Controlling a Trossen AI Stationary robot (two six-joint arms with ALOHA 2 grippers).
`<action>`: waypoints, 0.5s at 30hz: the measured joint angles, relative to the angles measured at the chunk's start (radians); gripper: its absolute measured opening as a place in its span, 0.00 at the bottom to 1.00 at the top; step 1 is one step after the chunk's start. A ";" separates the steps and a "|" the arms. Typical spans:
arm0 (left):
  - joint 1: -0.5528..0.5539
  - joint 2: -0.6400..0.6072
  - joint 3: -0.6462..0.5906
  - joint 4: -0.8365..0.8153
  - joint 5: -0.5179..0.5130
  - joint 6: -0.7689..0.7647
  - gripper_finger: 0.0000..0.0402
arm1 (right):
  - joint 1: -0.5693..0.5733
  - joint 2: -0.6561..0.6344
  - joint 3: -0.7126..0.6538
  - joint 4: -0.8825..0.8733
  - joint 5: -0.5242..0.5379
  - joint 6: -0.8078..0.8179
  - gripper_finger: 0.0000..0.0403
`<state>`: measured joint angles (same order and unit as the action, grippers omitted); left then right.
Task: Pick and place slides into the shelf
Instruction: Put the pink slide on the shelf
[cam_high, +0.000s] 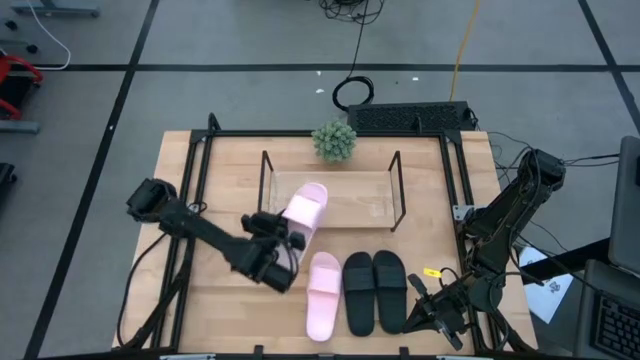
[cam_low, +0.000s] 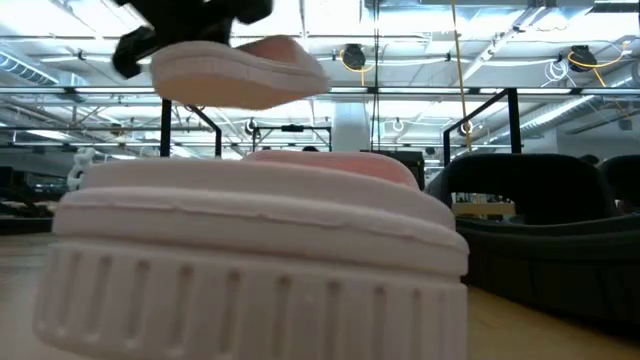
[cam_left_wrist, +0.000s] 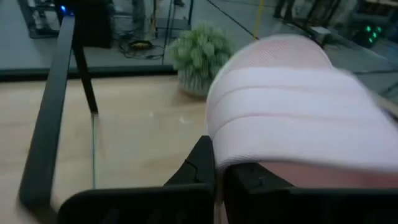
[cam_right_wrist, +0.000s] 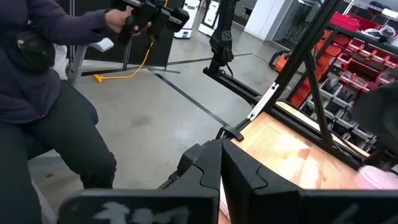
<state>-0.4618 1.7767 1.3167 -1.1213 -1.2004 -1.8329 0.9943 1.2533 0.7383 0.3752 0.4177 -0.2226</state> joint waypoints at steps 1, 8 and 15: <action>0.012 0.000 0.018 0.009 -0.008 0.015 0.00 | 0.000 0.000 0.000 -0.001 0.000 -0.001 0.00; 0.113 0.000 0.118 0.016 -0.007 0.093 0.00 | 0.000 0.000 0.000 -0.002 0.000 -0.029 0.00; 0.241 0.000 0.139 0.095 0.039 0.172 0.00 | 0.002 0.000 0.000 -0.002 0.000 -0.026 0.00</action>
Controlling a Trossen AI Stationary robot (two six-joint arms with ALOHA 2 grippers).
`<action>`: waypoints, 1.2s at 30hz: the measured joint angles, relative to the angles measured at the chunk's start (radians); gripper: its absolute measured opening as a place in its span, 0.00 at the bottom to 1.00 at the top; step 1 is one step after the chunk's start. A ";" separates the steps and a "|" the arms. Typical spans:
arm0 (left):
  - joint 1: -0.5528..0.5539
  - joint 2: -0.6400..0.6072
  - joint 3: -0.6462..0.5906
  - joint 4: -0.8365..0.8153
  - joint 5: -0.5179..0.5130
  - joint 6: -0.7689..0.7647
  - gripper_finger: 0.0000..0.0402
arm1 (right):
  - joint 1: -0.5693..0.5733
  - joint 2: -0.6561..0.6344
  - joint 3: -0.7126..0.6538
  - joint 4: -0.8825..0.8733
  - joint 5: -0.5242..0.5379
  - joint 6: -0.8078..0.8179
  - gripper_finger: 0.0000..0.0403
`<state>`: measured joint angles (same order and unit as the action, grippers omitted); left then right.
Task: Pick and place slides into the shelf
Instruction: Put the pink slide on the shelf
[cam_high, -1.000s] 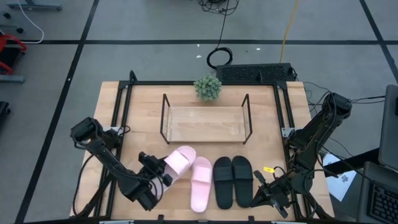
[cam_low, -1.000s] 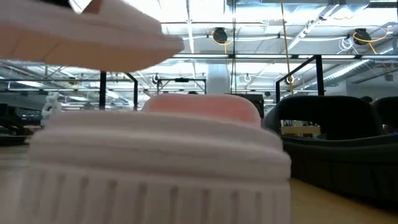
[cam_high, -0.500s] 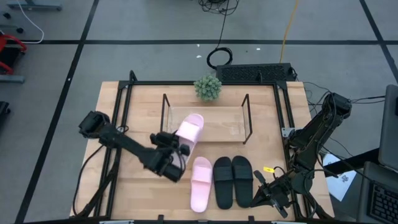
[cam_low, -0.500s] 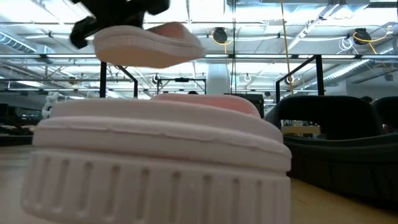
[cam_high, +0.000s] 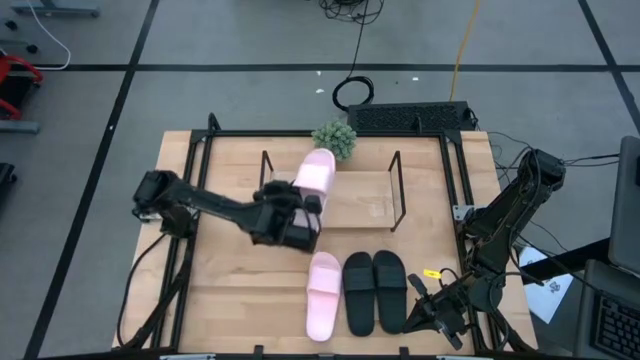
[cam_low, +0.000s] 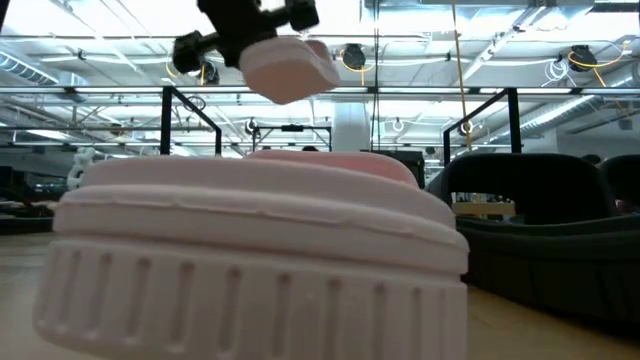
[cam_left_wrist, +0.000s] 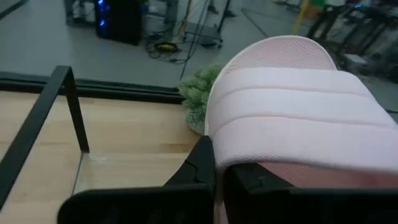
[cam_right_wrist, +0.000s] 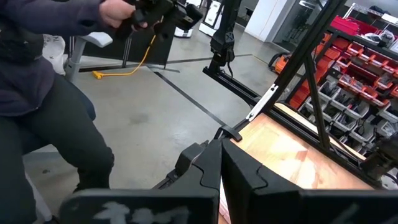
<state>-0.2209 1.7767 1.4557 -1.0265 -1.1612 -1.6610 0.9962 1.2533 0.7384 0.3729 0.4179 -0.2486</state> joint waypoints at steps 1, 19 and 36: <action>0.014 0.000 0.000 0.018 0.012 0.014 0.00 | 0.000 0.000 0.000 0.000 0.000 0.001 0.00; -0.012 0.000 0.001 0.157 0.035 0.257 0.00 | 0.000 0.000 0.000 -0.003 0.000 0.012 0.00; -0.067 0.010 0.001 0.142 0.005 0.220 0.00 | -0.077 0.001 0.000 0.031 0.000 -0.046 0.00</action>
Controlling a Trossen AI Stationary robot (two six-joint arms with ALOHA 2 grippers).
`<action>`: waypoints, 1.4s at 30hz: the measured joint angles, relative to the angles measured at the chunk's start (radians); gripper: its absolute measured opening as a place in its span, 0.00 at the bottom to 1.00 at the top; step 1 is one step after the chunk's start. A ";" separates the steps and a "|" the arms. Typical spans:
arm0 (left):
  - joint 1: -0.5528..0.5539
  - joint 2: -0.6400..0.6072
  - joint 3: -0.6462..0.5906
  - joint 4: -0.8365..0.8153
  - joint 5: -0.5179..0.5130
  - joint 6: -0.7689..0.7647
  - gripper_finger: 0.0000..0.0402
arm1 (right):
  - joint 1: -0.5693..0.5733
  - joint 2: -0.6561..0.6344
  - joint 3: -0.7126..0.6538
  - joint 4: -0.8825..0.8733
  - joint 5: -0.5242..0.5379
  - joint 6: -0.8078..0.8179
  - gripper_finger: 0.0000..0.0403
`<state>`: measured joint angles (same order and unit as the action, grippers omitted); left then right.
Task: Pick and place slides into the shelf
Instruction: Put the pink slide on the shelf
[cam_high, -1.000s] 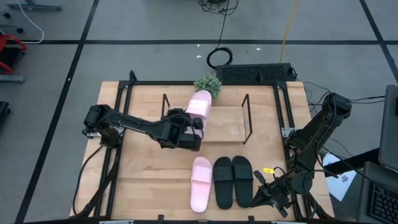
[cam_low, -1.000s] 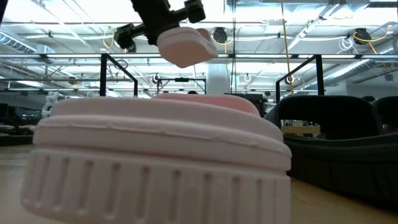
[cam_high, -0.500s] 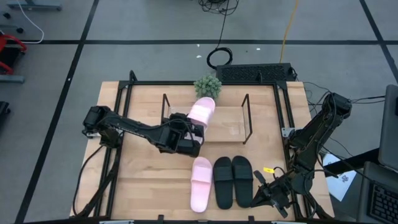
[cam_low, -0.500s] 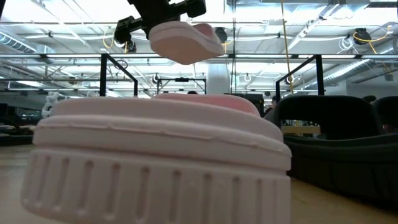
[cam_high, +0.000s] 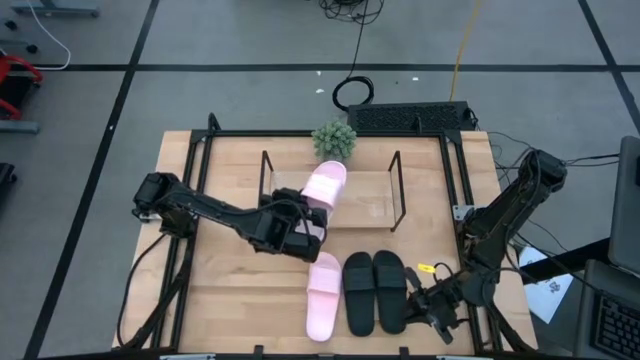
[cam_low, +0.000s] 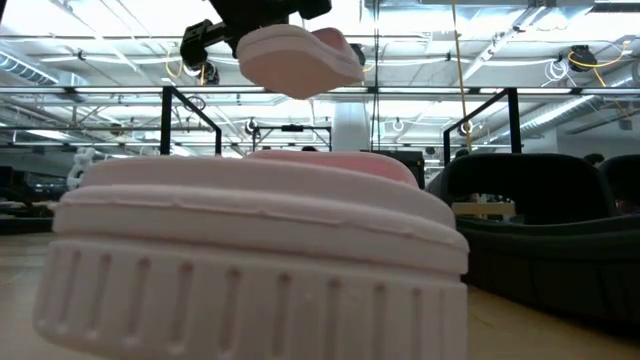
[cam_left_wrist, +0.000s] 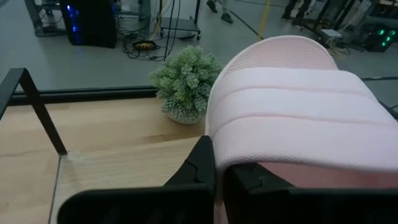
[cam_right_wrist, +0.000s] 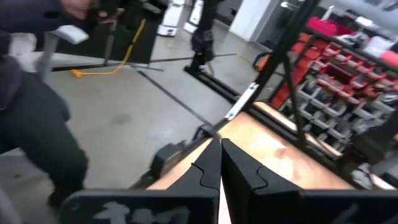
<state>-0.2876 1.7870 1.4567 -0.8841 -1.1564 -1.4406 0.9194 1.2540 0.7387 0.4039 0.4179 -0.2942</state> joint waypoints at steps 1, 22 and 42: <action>-0.005 0.000 0.000 0.000 0.000 0.000 0.00 | -0.013 0.004 0.000 0.015 0.000 -0.010 0.00; -0.150 0.000 0.000 -0.002 -0.093 0.120 0.00 | -0.344 0.141 0.000 0.341 0.024 -0.093 0.00; -0.243 0.000 0.000 0.016 -0.050 0.209 0.00 | -0.446 -0.112 0.000 -0.058 -0.167 0.072 0.16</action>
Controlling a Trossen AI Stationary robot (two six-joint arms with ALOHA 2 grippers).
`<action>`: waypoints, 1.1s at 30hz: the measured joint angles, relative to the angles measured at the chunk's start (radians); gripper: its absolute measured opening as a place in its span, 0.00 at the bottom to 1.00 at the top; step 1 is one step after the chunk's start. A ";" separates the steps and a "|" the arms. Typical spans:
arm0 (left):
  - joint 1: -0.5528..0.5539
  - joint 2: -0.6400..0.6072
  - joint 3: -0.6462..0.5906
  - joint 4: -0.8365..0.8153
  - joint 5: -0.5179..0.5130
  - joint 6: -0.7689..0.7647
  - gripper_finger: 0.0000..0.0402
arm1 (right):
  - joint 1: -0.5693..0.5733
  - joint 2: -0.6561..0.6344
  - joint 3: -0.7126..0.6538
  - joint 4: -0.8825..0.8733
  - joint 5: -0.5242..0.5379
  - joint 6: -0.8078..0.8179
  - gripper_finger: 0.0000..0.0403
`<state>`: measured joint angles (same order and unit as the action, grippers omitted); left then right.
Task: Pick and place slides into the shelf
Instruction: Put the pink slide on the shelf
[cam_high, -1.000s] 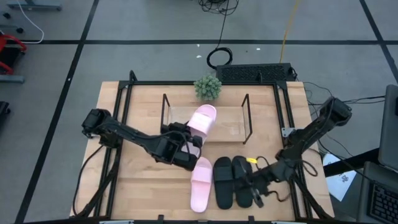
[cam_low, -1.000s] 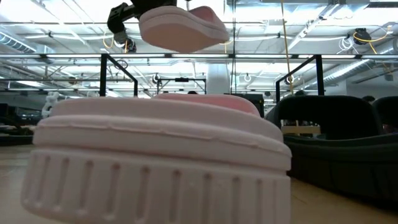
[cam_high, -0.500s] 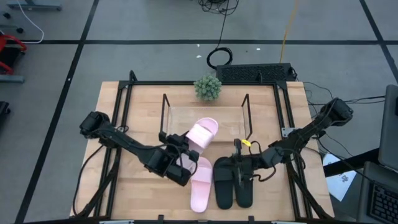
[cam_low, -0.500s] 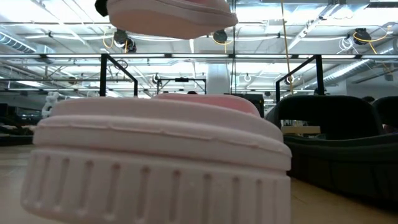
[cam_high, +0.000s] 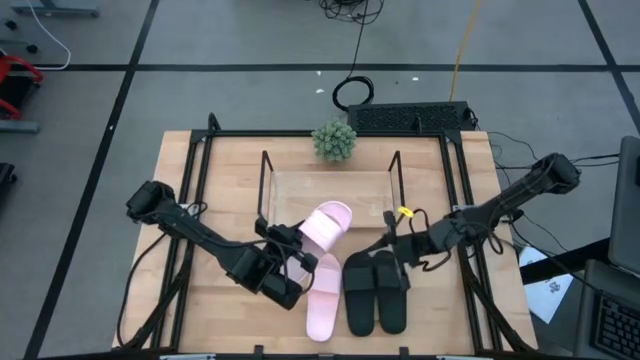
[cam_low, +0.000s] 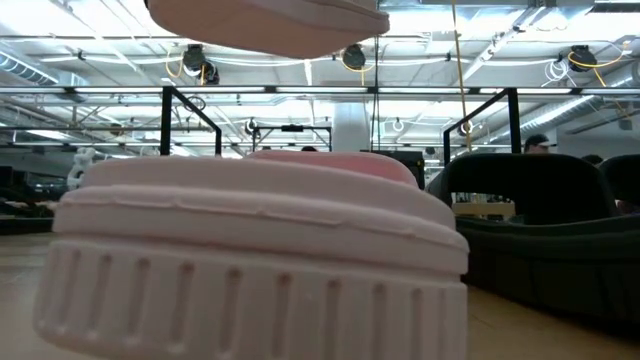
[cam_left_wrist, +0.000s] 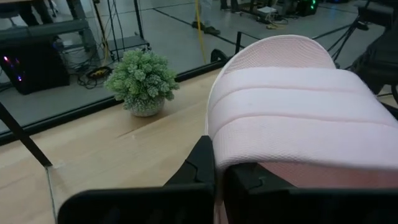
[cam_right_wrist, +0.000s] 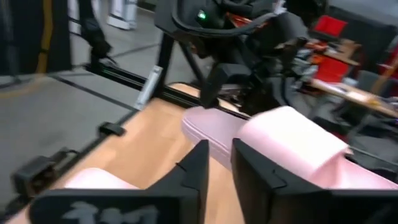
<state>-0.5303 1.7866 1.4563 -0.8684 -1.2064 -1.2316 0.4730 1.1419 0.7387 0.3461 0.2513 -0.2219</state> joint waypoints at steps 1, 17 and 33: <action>-0.002 0.000 0.000 0.001 0.000 0.000 0.00 | -0.010 0.000 0.000 0.000 -0.022 0.001 0.18; 0.016 -0.001 0.000 0.008 -0.132 -0.005 0.00 | -0.041 0.018 0.000 0.130 -0.071 0.019 0.35; 0.177 -0.001 0.000 0.510 -0.234 0.371 0.00 | -0.033 0.069 0.000 0.257 0.280 -0.109 0.35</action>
<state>-0.3531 1.7855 1.4559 -0.3586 -1.4408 -0.8608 0.4400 1.2110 0.7383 0.6027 0.5312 -0.3307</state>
